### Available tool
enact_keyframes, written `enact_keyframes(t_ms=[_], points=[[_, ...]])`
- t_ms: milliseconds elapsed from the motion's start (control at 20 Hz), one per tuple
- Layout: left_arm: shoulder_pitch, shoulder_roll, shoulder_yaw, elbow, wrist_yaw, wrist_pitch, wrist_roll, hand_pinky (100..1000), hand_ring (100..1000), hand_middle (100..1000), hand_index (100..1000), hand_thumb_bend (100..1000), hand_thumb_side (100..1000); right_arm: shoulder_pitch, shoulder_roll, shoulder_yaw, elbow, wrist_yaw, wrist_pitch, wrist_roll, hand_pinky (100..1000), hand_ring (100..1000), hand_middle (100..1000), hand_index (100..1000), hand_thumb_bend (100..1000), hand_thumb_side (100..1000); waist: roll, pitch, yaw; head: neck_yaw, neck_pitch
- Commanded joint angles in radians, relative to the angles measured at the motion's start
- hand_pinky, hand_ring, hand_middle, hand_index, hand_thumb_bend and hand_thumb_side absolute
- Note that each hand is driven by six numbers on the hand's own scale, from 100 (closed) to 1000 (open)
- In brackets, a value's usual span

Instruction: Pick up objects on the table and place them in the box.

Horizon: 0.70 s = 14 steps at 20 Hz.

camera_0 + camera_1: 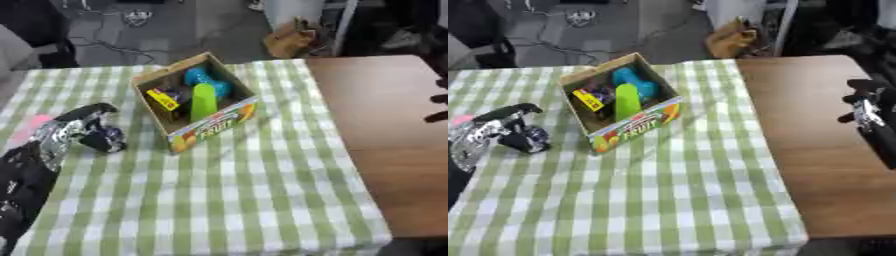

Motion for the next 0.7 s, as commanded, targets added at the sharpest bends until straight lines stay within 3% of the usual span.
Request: enact_keyframes(t_ms=[50, 200, 350, 450, 550, 650, 700], points=[[-0.030, 0.015, 0.001, -0.009, -0.010, 0.012, -0.002, 506, 572, 753, 783, 530, 218, -0.005, -0.023, -0.005, -0.007, -0.005, -0.003, 0.002, 600, 759, 809, 823, 100, 730, -0.008, -0.008, 0.000, -0.004, -0.001], [-0.030, 0.012, 0.002, -0.007, -0.008, 0.016, 0.002, 479, 546, 719, 753, 469, 182, -0.005, -0.023, -0.005, -0.007, -0.005, -0.004, 0.002, 600, 759, 809, 823, 100, 730, -0.008, -0.007, 0.001, -0.007, -0.001], [-0.029, 0.006, 0.002, -0.003, 0.002, 0.018, 0.006, 363, 463, 605, 652, 299, 100, -0.005, -0.023, -0.005, -0.007, -0.005, -0.004, 0.002, 600, 759, 808, 822, 100, 730, -0.009, -0.007, 0.001, -0.009, -0.001], [-0.028, 0.002, 0.000, 0.000, 0.010, 0.017, 0.005, 331, 430, 566, 613, 249, 100, -0.005, -0.022, -0.005, -0.007, -0.005, -0.004, 0.003, 600, 759, 808, 823, 100, 730, -0.009, -0.007, 0.001, -0.011, -0.001], [-0.028, 0.000, -0.001, 0.004, 0.014, 0.019, 0.003, 225, 340, 488, 534, 112, 100, -0.006, -0.023, -0.004, -0.007, -0.005, -0.004, 0.003, 600, 759, 808, 823, 100, 730, -0.009, -0.007, 0.002, -0.011, -0.001], [-0.028, -0.001, -0.002, 0.006, 0.017, 0.021, 0.001, 203, 318, 468, 515, 100, 100, -0.007, -0.023, -0.005, -0.007, -0.005, -0.004, 0.003, 600, 759, 808, 822, 100, 730, -0.009, -0.007, 0.002, -0.010, -0.001], [-0.028, -0.002, -0.002, 0.007, 0.017, 0.023, 0.001, 131, 253, 416, 460, 100, 100, -0.007, -0.023, -0.004, -0.007, -0.005, -0.004, 0.003, 600, 759, 808, 823, 100, 730, -0.009, -0.007, 0.002, -0.010, -0.001]])
